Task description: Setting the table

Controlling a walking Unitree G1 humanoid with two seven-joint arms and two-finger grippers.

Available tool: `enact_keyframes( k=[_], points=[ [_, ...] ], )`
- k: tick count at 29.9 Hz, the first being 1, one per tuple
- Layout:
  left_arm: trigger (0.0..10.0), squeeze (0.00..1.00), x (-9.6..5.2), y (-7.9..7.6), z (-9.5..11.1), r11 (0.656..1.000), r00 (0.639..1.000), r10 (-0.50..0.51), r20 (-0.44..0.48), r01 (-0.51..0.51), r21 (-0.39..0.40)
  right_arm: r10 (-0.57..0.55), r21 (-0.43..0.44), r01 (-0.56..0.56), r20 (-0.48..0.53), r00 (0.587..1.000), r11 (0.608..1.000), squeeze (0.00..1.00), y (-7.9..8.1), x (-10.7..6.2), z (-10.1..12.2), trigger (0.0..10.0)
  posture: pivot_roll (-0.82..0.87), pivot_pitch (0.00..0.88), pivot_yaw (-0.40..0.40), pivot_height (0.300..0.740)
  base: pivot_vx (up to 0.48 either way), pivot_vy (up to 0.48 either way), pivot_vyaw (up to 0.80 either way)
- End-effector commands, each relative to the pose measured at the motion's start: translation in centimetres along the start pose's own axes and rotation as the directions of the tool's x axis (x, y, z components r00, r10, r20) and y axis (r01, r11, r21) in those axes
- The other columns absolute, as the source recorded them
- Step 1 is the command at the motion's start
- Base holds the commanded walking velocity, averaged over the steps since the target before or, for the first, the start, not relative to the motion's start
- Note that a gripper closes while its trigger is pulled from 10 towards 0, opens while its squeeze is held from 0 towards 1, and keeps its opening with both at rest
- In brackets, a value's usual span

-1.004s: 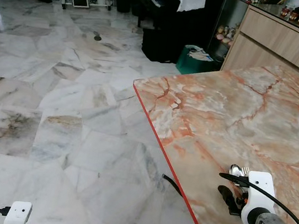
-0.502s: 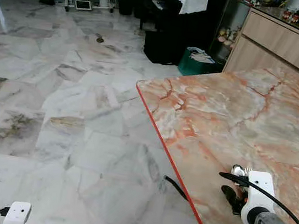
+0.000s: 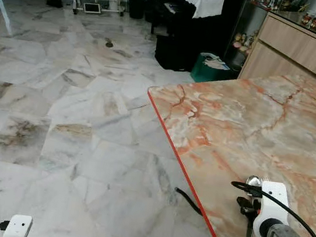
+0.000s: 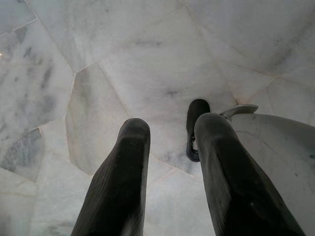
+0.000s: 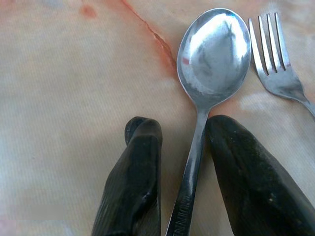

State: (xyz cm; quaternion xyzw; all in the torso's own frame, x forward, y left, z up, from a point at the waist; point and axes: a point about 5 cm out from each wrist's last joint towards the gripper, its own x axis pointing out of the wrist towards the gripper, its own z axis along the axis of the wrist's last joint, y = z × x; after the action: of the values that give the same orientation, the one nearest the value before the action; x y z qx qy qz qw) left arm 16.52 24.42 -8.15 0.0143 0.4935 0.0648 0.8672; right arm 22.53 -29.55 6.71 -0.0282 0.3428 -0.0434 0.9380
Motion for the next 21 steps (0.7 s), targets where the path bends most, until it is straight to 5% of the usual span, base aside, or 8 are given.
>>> enact_keyframes(
  k=[1, 16, 17, 18, 21],
  points=[
    [10.0, 0.0, 0.0, 0.2, 0.0, 1.0, 1.0, -0.001, -0.004, 0.001, 0.008, -0.124, 0.012, 0.125, -0.071, 0.99, 0.992, 0.0, -1.8, -0.1, -1.4, 10.0, 0.07, 0.0, -0.002, 0.707, 0.0, 0.0, 0.0],
    [10.0, 0.0, 0.0, 0.2, 0.1, 1.0, 1.0, -0.007, -0.003, 0.007, 0.006, -0.243, 0.011, 0.245, -0.082, 0.967, 0.97, 0.0, -2.3, 0.3, -1.7, 10.0, 0.07, 0.0, -0.002, 0.707, 0.0, 0.0, 0.0],
    [10.0, 0.0, 0.0, 0.2, 0.1, 1.0, 1.0, -0.008, -0.003, 0.008, 0.006, -0.237, 0.019, 0.239, -0.081, 0.968, 0.971, 0.0, -2.0, 0.4, -1.7, 3.0, 0.07, 0.0, -0.003, 0.707, 0.0, 0.0, 0.0],
    [10.0, 0.0, 0.0, 0.2, 0.1, 1.0, 1.0, -0.009, -0.004, 0.009, 0.006, -0.232, 0.025, 0.235, -0.081, 0.969, 0.972, 0.0, -1.8, 0.5, -1.7, 0.0, 0.07, 0.0, -0.003, 0.707, 0.0, 0.0, 0.0],
    [10.0, 0.0, 0.0, 0.1, 0.0, 1.0, 1.0, -0.012, -0.006, 0.012, 0.005, -0.216, 0.034, 0.219, -0.078, 0.973, 0.975, 0.0, -1.1, 0.7, -1.6, 0.0, 0.07, 0.0, -0.004, 0.707, 0.0, 0.0, 0.0]
  ],
)
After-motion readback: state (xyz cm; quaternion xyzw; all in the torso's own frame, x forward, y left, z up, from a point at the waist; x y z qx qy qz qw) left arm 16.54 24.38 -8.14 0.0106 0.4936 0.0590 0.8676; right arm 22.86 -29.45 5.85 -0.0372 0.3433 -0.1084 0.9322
